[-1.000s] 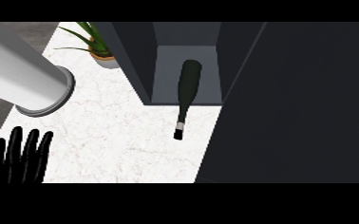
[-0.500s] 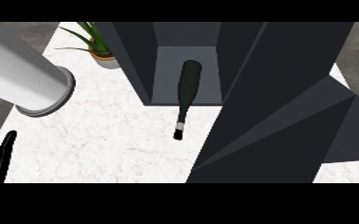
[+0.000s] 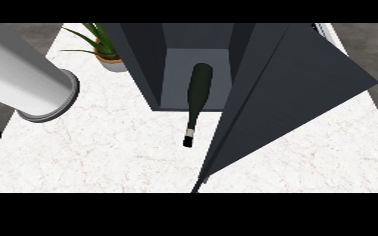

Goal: Pick up the wine, place it into the cabinet and close the cabinet

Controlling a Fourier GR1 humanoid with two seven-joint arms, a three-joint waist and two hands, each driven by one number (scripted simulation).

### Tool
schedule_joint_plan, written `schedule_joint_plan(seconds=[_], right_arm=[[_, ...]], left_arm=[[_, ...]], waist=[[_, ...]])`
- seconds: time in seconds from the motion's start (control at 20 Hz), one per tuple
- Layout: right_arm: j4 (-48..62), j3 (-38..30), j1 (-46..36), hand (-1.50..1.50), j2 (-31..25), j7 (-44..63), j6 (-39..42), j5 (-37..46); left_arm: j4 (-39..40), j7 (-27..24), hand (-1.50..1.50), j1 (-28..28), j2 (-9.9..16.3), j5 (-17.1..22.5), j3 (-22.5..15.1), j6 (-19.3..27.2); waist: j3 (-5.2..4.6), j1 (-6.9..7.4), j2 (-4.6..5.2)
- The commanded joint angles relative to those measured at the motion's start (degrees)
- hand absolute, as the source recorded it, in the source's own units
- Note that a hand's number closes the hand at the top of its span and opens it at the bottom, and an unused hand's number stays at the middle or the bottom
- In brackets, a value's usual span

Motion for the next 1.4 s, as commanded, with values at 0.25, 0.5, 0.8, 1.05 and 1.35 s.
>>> schedule_joint_plan(seconds=[0.25, 0.5, 0.8, 1.05, 1.35], right_arm=[[3.01, 6.20, -17.33, 1.50, 3.72, 5.54, -10.44, 4.31], [11.18, 3.58, -24.66, 1.50, 3.59, 2.27, -15.68, -1.97], [18.05, -2.06, -37.19, 1.50, 3.64, 1.38, -20.11, -9.53], [32.20, -11.76, -51.96, 1.50, 3.94, -2.21, -21.36, -16.73], [48.26, -18.89, -61.93, 1.50, 4.04, -8.67, -14.74, -16.42]], left_arm=[[-0.36, 3.13, -1.50, -0.44, -0.29, 2.59, 2.01, -4.37], [-0.78, 4.25, -1.50, -2.83, -1.48, 0.60, 0.03, -2.59], [-0.14, 6.15, -1.50, -6.31, -3.43, 0.79, -0.63, -0.08], [0.30, 7.07, -1.50, -7.88, -5.19, -0.68, -1.88, 1.17], [1.22, 9.25, -1.50, -8.98, -5.39, 0.56, 0.71, 0.70]], waist=[[-0.04, 0.90, 0.22], [-0.02, 1.96, 0.59], [-0.04, 2.20, 0.84], [0.06, 2.08, 0.98], [0.09, 1.46, 0.95]])
